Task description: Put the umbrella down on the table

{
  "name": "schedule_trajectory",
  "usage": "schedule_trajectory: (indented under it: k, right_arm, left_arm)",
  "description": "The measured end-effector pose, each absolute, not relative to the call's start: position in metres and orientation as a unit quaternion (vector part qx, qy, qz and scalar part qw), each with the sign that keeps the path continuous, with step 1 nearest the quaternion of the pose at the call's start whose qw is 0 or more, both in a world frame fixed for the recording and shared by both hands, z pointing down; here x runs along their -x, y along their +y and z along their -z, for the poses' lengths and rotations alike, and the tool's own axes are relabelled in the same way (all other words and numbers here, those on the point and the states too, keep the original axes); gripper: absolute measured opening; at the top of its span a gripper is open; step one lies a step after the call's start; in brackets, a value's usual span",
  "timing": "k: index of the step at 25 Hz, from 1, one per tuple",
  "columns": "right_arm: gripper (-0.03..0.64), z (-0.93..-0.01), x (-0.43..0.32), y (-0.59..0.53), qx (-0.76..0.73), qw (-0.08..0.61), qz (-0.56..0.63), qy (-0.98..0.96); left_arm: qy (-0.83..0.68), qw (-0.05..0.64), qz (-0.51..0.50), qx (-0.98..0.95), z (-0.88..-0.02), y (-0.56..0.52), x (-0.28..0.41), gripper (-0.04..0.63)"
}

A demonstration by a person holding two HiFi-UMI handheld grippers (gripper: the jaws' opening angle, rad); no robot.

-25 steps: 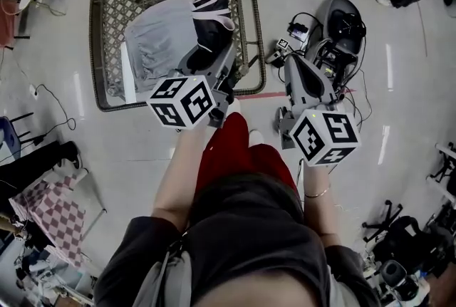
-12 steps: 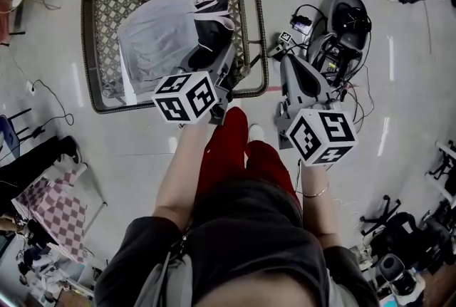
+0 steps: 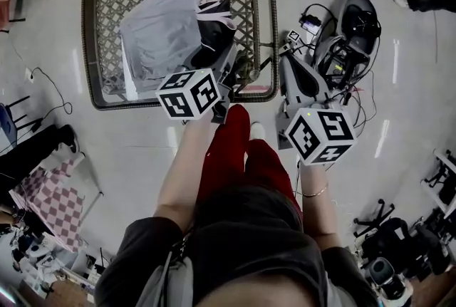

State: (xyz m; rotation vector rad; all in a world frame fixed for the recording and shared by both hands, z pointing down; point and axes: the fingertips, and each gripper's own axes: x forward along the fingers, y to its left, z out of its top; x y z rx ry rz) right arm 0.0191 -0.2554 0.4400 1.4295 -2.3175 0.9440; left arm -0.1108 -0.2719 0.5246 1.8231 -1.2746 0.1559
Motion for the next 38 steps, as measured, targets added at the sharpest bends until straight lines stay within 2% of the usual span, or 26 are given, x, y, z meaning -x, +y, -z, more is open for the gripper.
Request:
schedule_trajectory:
  k: [12,25,38]
  right_arm:
    - [0.018,-0.467,0.002,-0.267,-0.470,0.151,-0.339,-0.801]
    - [0.018,-0.473,-0.008,-0.264,-0.479,0.153,-0.349,-0.791]
    - [0.018,-0.482,-0.012,-0.262,-0.478,0.155,-0.358,-0.787]
  left_arm:
    - [-0.531,0.469,-0.080,-0.701,-0.564,-0.277,0.132,0.204]
    - [-0.498,0.478,-0.109,-0.715,-0.578,-0.284,0.086,0.204]
    - [-0.515,0.463,-0.163,-0.703,-0.596,-0.286,0.079,0.206]
